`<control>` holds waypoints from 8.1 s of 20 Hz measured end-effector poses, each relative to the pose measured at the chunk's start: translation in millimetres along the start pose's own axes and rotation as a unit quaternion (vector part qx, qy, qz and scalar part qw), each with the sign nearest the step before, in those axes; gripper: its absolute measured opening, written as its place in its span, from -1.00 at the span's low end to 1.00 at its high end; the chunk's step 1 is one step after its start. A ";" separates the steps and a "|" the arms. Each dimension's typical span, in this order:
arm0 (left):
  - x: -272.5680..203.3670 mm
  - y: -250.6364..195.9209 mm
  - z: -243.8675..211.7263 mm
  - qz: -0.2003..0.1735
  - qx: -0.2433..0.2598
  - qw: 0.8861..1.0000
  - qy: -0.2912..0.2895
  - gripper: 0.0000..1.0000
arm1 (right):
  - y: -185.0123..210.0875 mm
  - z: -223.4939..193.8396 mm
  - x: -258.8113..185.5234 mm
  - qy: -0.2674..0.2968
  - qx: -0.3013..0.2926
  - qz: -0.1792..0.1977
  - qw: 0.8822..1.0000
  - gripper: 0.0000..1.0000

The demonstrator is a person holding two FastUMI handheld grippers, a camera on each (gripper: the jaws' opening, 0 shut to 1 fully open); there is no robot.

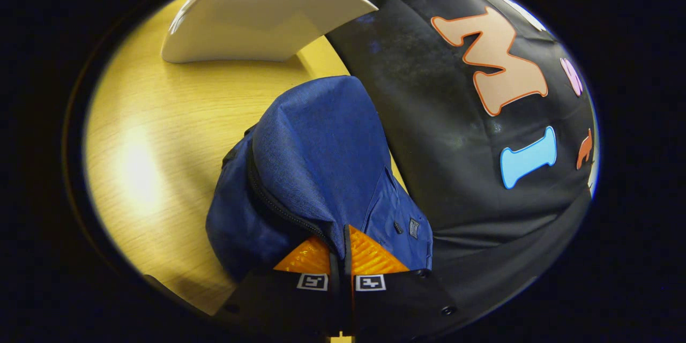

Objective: Open the schoolbag, grab two books from the bookshelf and put them into the schoolbag.

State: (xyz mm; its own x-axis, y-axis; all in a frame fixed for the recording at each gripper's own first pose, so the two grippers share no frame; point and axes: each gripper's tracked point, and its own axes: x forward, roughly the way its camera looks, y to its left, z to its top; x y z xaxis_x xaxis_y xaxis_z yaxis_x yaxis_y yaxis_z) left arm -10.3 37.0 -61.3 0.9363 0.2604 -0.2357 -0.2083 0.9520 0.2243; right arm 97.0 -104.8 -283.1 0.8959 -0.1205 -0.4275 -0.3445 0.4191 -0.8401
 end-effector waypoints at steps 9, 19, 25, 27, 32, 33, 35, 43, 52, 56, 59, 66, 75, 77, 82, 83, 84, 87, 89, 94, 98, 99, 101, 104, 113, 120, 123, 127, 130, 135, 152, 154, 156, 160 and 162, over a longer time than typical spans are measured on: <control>28.6 -9.0 16.1 -0.015 0.000 0.997 0.082 0.87 | -34.7 14.9 -16.8 -0.010 0.035 -0.036 0.999 -0.91; 66.8 -27.2 4.2 -0.085 -0.021 0.969 0.231 0.87 | -61.5 19.3 -20.5 -0.015 0.060 -0.042 0.997 -0.91; 95.5 -19.2 0.5 -0.109 0.036 0.947 0.299 0.80 | -63.7 16.9 -18.7 -0.021 0.063 -0.039 0.997 -0.91; 100.6 -20.2 -4.0 -0.113 0.050 0.937 0.326 0.79 | -65.1 17.2 -19.3 -0.023 0.067 -0.039 0.997 -0.90; 112.8 -6.4 -29.9 -0.114 0.061 0.907 0.402 0.63 | -68.8 15.1 -21.1 -0.027 0.068 -0.041 0.996 -0.91; 113.1 -4.0 -32.9 -0.110 0.062 0.901 0.414 0.58 | -68.7 15.3 -21.1 -0.028 0.069 -0.041 0.996 -0.91; 117.9 -1.3 -39.7 -0.110 0.060 0.894 0.430 0.54 | -69.1 15.9 -20.6 -0.028 0.069 -0.040 0.996 -0.94; 119.8 2.4 -53.9 -0.121 0.042 0.864 0.487 0.29 | -70.2 15.4 -19.0 -0.032 0.061 -0.038 0.997 -0.91; 126.0 34.3 -53.8 -0.069 0.072 0.853 0.512 -0.20 | -71.3 15.5 -17.6 -0.032 0.065 -0.041 0.997 -0.90; 122.7 35.0 -55.6 -0.039 0.065 0.847 0.527 -0.24 | -77.6 15.6 -18.5 -0.036 0.076 -0.051 0.995 -0.91; 122.4 33.2 -56.9 -0.023 0.057 0.847 0.528 -0.33 | -83.4 16.2 -18.9 -0.037 0.084 -0.057 0.994 -0.91; 101.0 28.6 -51.7 -0.012 -0.001 0.846 0.532 -0.33 | -85.6 14.5 -18.6 -0.039 0.101 -0.062 0.992 -0.91; 32.1 31.9 -8.6 -0.029 -0.013 0.860 0.509 -0.33 | -89.8 14.6 -18.6 -0.047 0.118 -0.065 0.990 -0.90; 20.3 31.2 6.9 -0.033 -0.022 0.867 0.496 -0.34 | -90.6 14.4 -19.4 -0.048 0.127 -0.065 0.989 -0.88; 0.8 34.9 43.7 -0.031 -0.037 0.889 0.456 -0.33 | -97.3 12.2 -19.3 -0.051 0.145 -0.074 0.985 -0.91; -4.5 30.9 50.7 -0.038 -0.046 0.889 0.453 -0.34 | -100.0 11.9 -19.9 -0.051 0.150 -0.074 0.985 -0.91; -8.2 26.6 57.8 -0.044 -0.058 0.892 0.445 -0.34 | -101.1 11.9 -20.0 -0.050 0.156 -0.074 0.984 -0.91; -15.8 9.7 75.7 -0.068 -0.086 0.902 0.419 -0.33 | -105.7 8.2 -19.4 -0.049 0.193 -0.074 0.977 -0.87; -24.3 -4.7 83.0 -0.087 -0.092 0.903 0.410 -0.34 | -112.3 6.6 -21.2 -0.048 0.216 -0.078 0.972 -0.91; -38.6 -63.4 98.6 -0.158 -0.109 0.901 0.390 -0.34 | -119.9 4.0 -21.1 -0.051 0.257 -0.082 0.961 -0.91; -38.3 -117.1 109.0 -0.218 -0.114 0.897 0.367 -0.37 | -126.4 4.7 -21.7 -0.054 0.272 -0.083 0.957 -0.94; -36.0 -133.2 110.2 -0.232 -0.118 0.895 0.364 -0.34 | -126.7 3.3 -22.4 -0.054 0.275 -0.085 0.956 -0.95; -25.6 -165.6 107.2 -0.260 -0.133 0.889 0.353 -0.34 | -128.5 3.6 -21.2 -0.054 0.282 -0.086 0.954 -0.94; -0.3 -207.4 86.1 -0.285 -0.159 0.881 0.343 -0.34 | -129.6 3.2 -21.9 -0.054 0.292 -0.087 0.951 -0.92; 50.9 -297.3 6.5 -0.332 -0.228 0.864 0.304 -0.34 | -141.8 3.8 -25.3 -0.067 0.320 -0.094 0.940 -0.91; 76.2 -357.2 -28.5 -0.372 -0.279 0.843 0.272 -0.36 | -147.6 6.5 -29.1 -0.087 0.331 -0.099 0.934 -0.91; 86.3 -376.6 -41.9 -0.374 -0.289 0.838 0.274 -0.34 | -144.0 7.3 -29.2 -0.091 0.335 -0.095 0.933 -0.92; 98.4 -406.0 -59.2 -0.374 -0.269 0.845 0.270 -0.33 | -139.0 10.6 -34.0 -0.099 0.331 -0.090 0.934 -0.91; 103.2 -423.3 -62.8 -0.387 -0.275 0.840 0.264 -0.34 | -142.3 12.2 -38.1 -0.106 0.329 -0.093 0.934 -0.91; 115.7 -444.3 -71.6 -0.409 -0.322 0.812 0.266 -0.34 | -143.3 11.7 -37.8 -0.106 0.338 -0.093 0.931 -0.91; 144.1 -382.3 -113.4 -0.304 -0.215 0.880 0.296 0.83 | -139.8 7.1 -23.4 -0.086 0.339 -0.089 0.933 -0.94; 134.5 -372.9 -105.0 -0.301 -0.208 0.883 0.293 0.93 | -139.3 9.1 -23.5 -0.086 0.336 -0.090 0.933 -0.91; 118.5 -365.9 -98.4 -0.312 -0.200 0.883 0.288 0.92 | -138.2 8.8 -23.1 -0.085 0.331 -0.089 0.936 -0.91; 92.4 -347.2 -82.0 -0.325 -0.174 0.883 0.290 0.92 | -137.8 7.6 -22.5 -0.083 0.329 -0.088 0.937 -0.95; 81.0 -337.8 -70.3 -0.334 -0.165 0.882 0.289 0.94 | -137.1 8.9 -22.3 -0.082 0.325 -0.088 0.938 -0.91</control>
State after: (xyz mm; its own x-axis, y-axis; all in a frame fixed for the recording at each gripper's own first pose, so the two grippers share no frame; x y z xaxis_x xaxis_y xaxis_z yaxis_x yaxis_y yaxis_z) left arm 116.0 -252.2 -222.6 0.6011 -0.4276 -0.6752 0.1746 0.8947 -0.4112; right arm 126.7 -151.6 -155.4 0.9725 -0.1205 -0.1995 0.0077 0.8722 -0.4892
